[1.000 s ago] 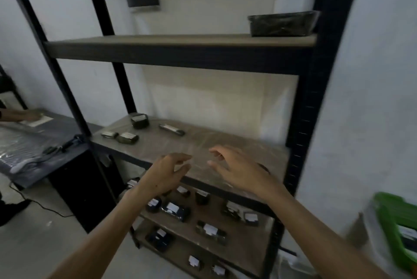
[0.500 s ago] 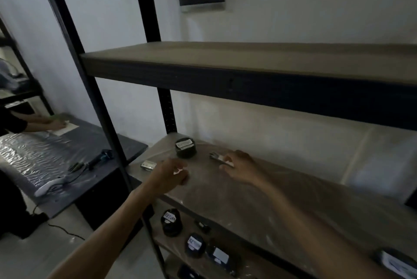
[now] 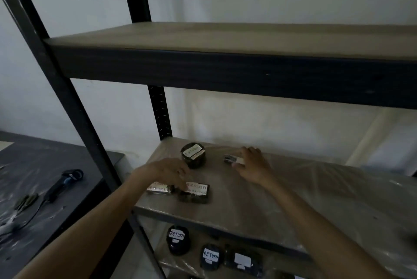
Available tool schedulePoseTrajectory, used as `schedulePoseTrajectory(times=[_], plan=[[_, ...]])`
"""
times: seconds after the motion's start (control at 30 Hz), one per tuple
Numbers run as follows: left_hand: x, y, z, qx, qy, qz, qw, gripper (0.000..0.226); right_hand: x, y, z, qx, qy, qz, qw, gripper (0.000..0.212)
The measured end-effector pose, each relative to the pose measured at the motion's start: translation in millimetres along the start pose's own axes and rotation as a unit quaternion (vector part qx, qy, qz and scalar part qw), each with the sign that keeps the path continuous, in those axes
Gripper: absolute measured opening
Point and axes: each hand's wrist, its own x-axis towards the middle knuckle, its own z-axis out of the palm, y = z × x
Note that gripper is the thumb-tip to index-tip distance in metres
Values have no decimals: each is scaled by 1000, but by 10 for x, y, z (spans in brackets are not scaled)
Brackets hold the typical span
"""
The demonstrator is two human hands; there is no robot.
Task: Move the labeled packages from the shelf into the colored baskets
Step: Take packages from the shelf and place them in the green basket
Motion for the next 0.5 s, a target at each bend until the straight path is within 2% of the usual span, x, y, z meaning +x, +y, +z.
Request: schedulePoseTrajectory(times=[0.07, 0.13, 0.23, 0.3, 0.37, 0.5], plan=[[-6, -82, -63, 44, -35, 1, 998, 68, -107, -180, 17, 65, -9, -52, 996, 41], [-33, -206, -94, 107, -59, 3, 993, 65, -180, -411, 52, 112, -54, -68, 990, 38], [-4, -403, -33, 140, -52, 23, 989, 48, -301, -658, 107, 146, -157, -46, 976, 54], [37, -522, 14, 123, -18, 40, 991, 35, -328, -720, 181, 136, -185, -37, 973, 68], [48, -574, 25, 99, 11, 61, 993, 31, -363, -747, 242, 132, -192, -31, 972, 70], [28, -530, 53, 34, 61, 89, 994, 30, -478, -724, 250, 160, -153, -31, 975, 53]])
